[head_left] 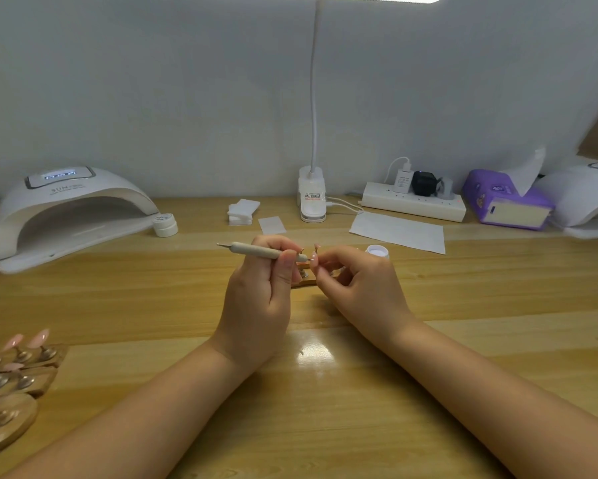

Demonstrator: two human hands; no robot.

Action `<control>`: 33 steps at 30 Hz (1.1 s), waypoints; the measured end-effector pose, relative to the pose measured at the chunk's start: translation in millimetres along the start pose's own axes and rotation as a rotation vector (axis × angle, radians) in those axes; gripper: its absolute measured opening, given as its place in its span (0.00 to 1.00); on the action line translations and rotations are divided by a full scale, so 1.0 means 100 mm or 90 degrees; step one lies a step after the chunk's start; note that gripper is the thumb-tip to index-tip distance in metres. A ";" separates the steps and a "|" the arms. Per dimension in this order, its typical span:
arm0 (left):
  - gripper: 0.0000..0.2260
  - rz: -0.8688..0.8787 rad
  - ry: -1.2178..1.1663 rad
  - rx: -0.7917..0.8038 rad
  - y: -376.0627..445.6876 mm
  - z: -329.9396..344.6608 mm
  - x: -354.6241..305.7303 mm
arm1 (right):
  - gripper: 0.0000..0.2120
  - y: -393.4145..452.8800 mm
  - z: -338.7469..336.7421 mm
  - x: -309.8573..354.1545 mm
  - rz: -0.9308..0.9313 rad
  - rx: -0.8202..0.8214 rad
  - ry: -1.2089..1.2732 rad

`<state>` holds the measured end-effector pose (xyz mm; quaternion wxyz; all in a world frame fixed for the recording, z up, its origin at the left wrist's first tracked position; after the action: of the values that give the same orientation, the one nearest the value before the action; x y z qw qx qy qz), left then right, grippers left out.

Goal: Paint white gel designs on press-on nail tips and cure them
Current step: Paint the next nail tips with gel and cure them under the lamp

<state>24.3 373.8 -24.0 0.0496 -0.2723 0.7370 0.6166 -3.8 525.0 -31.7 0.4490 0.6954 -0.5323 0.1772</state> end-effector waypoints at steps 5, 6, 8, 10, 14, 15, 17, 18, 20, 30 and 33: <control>0.06 -0.001 0.001 0.005 0.00 0.01 0.01 | 0.04 0.00 0.00 0.00 -0.002 -0.001 0.000; 0.06 -0.002 0.001 0.005 0.00 0.01 0.01 | 0.05 0.00 0.00 0.00 -0.003 0.000 -0.001; 0.05 -0.003 0.001 0.006 -0.01 0.00 0.01 | 0.05 0.00 0.00 0.00 -0.005 -0.001 0.003; 0.05 -0.003 0.002 0.006 0.00 0.00 0.01 | 0.05 0.00 0.00 0.00 -0.008 -0.003 0.006; 0.05 -0.005 0.010 0.009 0.00 0.01 0.01 | 0.04 0.00 0.00 0.00 -0.009 -0.006 0.003; 0.05 -0.007 0.012 0.010 0.00 0.01 0.02 | 0.04 0.00 0.00 0.00 -0.010 -0.006 0.003; 0.05 -0.007 0.017 0.012 -0.01 0.01 0.02 | 0.04 0.00 0.00 0.00 -0.014 -0.004 -0.001; 0.05 -0.006 0.020 0.014 -0.01 0.01 0.02 | 0.04 0.00 0.00 0.00 -0.015 -0.001 -0.005; 0.05 -0.005 0.025 0.018 -0.01 0.01 0.02 | 0.05 -0.01 0.00 0.00 -0.017 0.002 -0.008; 0.06 -0.002 0.019 0.007 0.00 0.01 0.01 | 0.04 -0.01 0.00 0.00 -0.006 -0.005 0.000; 0.06 0.004 0.010 -0.022 0.01 -0.01 0.01 | 0.05 0.00 0.01 -0.01 -0.004 0.003 -0.005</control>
<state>23.5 372.8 -23.0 0.0369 -0.2757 0.7273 0.6274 -4.1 524.9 -32.5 0.4461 0.6987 -0.5315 0.1741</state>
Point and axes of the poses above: each hand's wrist, its own y-axis towards the middle knuckle, its own z-axis out of the palm, x = y × z, the point moved 2 cm from there along y, towards the middle knuckle, and after that the axes turned 13 degrees about z, right-handed, at the moved point
